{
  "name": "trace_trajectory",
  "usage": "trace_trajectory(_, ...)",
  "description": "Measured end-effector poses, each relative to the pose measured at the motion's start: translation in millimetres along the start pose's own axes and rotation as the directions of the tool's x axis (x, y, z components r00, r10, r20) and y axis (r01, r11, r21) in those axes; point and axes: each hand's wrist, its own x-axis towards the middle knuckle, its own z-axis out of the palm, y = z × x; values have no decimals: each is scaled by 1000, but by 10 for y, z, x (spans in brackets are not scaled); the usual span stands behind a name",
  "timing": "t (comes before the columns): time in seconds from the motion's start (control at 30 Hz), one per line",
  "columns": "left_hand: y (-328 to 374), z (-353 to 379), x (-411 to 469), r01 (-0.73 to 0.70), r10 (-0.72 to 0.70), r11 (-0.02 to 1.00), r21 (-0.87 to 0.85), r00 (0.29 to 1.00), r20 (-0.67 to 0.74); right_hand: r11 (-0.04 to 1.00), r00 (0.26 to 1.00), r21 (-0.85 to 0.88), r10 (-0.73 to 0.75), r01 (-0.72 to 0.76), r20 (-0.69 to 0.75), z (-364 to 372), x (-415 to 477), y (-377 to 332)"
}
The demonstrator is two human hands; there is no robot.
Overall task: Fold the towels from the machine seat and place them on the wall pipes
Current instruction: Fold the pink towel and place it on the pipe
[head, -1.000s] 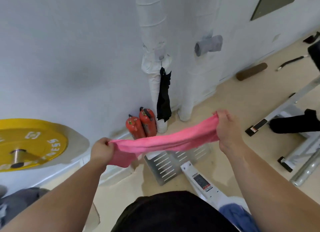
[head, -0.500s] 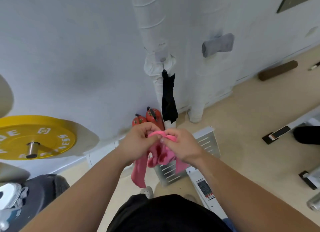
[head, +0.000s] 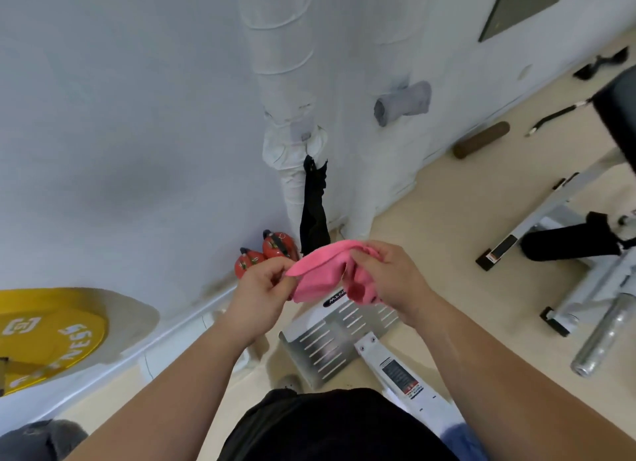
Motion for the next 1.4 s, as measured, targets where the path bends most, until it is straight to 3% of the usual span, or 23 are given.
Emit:
trace_trajectory(0.13,5,-176,159,33,-29,997,-66,997,65,998,989,54,44,-37,-142,323,48,-100)
trace_trajectory(0.2,-30,-272,200,39,-38,996,-80,999,20,996,963,56,86,-74,-256,462,97,-86)
trace_trajectory(0.3,-175,-433,246,102,-109,990,-102,992,-66,989,939,-19,131,-145,-317,653,111,-124)
trace_trajectory(0.43,-256,-609,233,162,-172,973,-162,984,-49,976,963,183,157,-117,-219,1027,103,-314)
trace_trajectory(0.6,-224,-804,162,32,-52,964,-264,996,-69,932,996,358,76,-57,-38,1443,78,-590)
trace_trajectory(0.7,-279,-986,219,17,-38,949,-316,997,-60,965,1000,262,0,-8,30,1525,89,-650)
trace_trajectory(0.8,-307,-1136,217,14,-20,954,-300,1000,-16,994,994,27,-108,108,-7,1560,126,-666)
trace_trajectory(0.93,-349,-1261,188,73,-55,920,-386,997,55,929,963,-281,-263,239,-53,1617,171,-689)
trace_trajectory(1.07,-383,-1373,177,108,-58,913,-393,989,135,860,921,-331,-370,388,119,1644,190,-727)
trace_trajectory(1.23,-402,-1461,158,165,-64,864,-476,973,221,873,895,-280,-304,399,326,1646,167,-848)
trace_trajectory(1.33,-484,-1459,162,164,-76,851,-499,978,192,789,832,-371,-296,490,470,1645,146,-927)
trace_trajectory(1.4,-494,-1452,146,173,-59,815,-553,974,219,743,815,-410,-311,529,490,1628,152,-951)
